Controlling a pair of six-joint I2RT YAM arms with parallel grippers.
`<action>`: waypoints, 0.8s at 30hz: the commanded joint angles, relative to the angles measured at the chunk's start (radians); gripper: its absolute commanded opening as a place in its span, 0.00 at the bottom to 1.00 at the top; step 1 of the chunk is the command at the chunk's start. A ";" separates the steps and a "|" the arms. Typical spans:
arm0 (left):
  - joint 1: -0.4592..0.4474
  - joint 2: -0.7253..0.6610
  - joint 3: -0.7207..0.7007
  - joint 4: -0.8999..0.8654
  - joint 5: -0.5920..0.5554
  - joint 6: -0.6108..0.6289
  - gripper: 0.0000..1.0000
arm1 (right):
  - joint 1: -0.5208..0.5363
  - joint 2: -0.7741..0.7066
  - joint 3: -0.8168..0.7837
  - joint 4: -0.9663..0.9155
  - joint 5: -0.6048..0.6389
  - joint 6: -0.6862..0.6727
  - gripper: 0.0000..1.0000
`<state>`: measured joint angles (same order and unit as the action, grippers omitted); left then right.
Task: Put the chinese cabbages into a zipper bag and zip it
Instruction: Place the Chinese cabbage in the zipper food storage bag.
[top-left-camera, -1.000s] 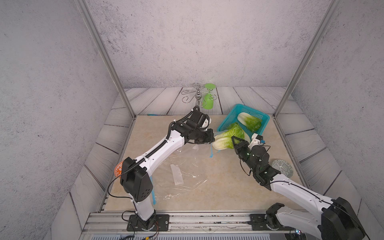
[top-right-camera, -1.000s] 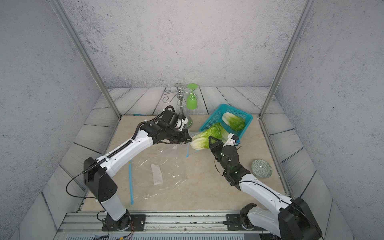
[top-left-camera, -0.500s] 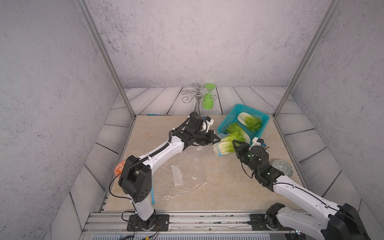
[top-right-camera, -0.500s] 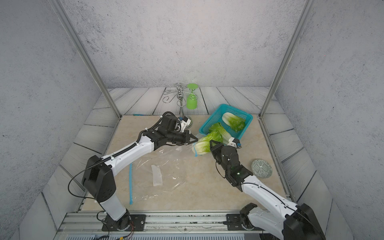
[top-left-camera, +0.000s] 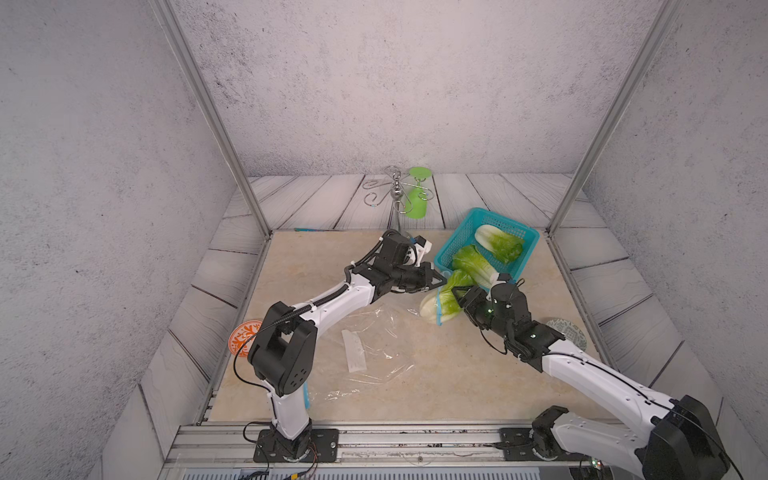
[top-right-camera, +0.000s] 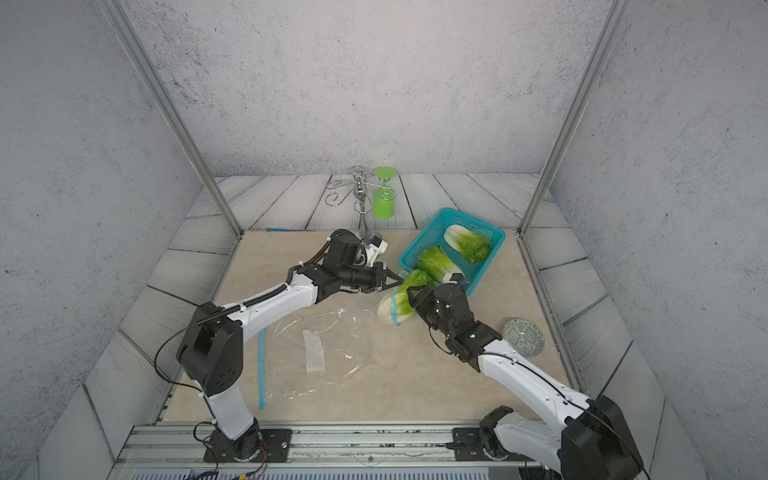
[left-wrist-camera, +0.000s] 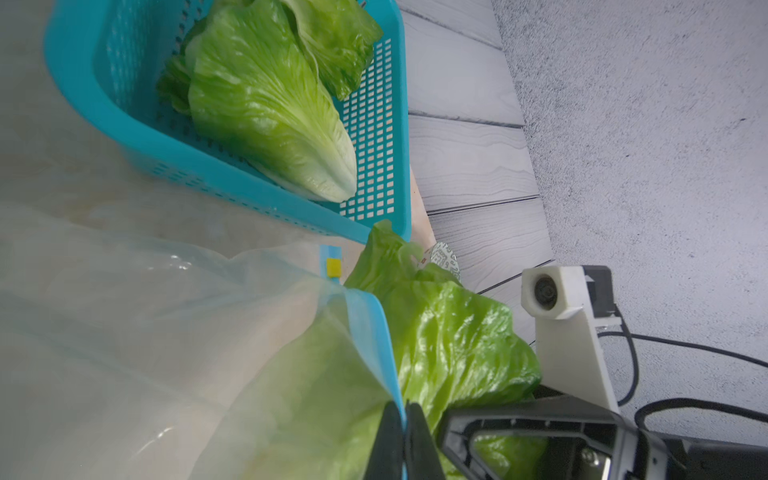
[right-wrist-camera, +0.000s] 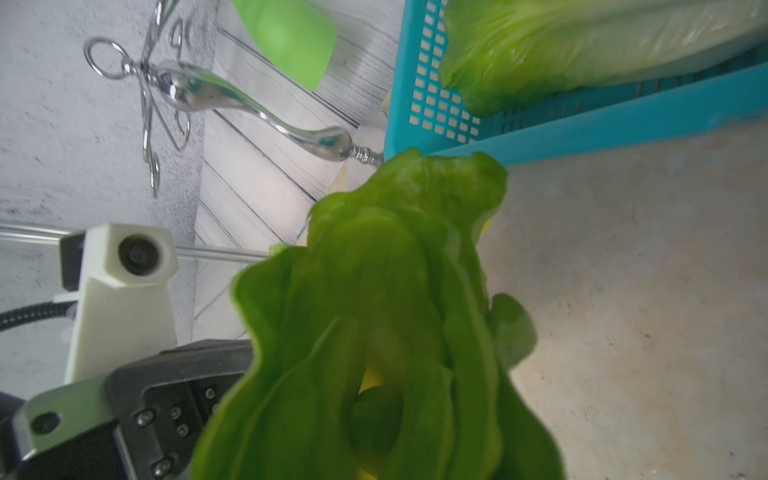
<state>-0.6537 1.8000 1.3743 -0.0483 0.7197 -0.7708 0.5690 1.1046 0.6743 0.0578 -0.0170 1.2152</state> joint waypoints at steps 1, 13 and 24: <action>0.002 0.012 -0.006 0.010 0.054 0.004 0.00 | -0.003 0.023 0.026 -0.005 -0.069 -0.063 0.46; -0.001 0.006 -0.011 -0.103 0.054 0.110 0.00 | -0.071 0.053 -0.094 0.225 -0.177 0.003 0.14; -0.051 -0.008 -0.052 -0.213 0.044 0.237 0.00 | -0.149 0.061 -0.186 0.554 -0.146 0.332 0.00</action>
<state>-0.6910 1.8076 1.3468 -0.2058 0.7498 -0.5766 0.4198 1.1503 0.4870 0.4202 -0.1673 1.3987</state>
